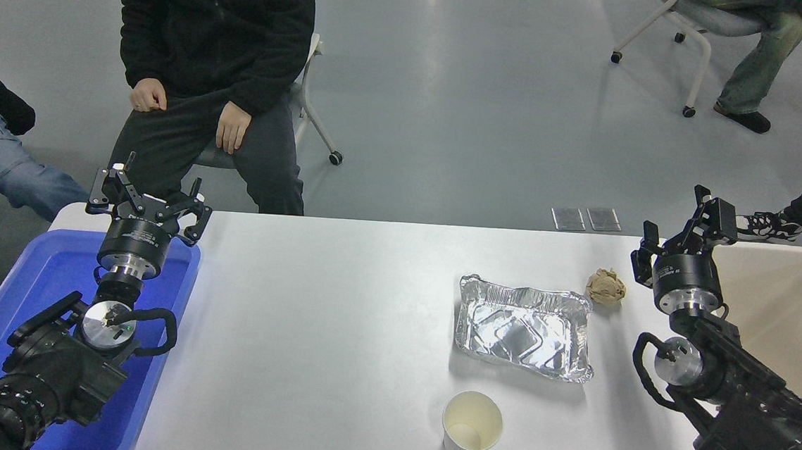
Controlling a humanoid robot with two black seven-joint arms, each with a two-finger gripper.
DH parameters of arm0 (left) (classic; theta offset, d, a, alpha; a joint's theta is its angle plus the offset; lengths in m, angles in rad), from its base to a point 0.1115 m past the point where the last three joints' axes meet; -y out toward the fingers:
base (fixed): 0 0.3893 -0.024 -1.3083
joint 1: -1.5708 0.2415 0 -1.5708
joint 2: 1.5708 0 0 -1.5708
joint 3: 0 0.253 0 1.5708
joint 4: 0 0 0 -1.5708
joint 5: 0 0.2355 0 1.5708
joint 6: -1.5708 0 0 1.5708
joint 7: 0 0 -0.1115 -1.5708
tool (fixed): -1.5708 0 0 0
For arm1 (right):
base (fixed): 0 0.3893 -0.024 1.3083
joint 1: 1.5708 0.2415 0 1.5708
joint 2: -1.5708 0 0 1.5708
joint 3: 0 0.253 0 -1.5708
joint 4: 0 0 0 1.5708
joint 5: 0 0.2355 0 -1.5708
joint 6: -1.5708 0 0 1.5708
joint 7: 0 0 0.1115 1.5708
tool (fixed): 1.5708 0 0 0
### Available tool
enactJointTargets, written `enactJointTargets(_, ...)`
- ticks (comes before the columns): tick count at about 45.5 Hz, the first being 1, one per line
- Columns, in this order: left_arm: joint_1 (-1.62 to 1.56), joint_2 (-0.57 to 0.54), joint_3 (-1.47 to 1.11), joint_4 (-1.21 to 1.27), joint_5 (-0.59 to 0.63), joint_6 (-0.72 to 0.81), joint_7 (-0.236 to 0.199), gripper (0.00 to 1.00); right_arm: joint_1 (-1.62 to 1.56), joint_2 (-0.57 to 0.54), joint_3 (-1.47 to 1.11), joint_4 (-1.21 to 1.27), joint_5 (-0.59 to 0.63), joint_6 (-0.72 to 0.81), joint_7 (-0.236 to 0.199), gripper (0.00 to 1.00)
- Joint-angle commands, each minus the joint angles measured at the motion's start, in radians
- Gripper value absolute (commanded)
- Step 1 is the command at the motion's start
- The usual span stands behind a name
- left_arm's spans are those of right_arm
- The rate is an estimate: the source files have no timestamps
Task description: Pick up paper cup place in dustbin
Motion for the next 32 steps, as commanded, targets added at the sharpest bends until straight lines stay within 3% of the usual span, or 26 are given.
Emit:
enactJointTargets(1, 0.0, 0.0, 0.0, 0.0, 0.0, 0.0, 0.0, 0.99, 0.001, -0.002, 0.0, -0.012, 0.0, 0.001, 0.0, 1.0)
enactJointTargets(32, 0.0, 0.0, 0.0, 0.0, 0.0, 0.0, 0.0, 0.99, 0.018, -0.061, -0.058, -0.005, -0.001, 0.0, -0.002, 1.0)
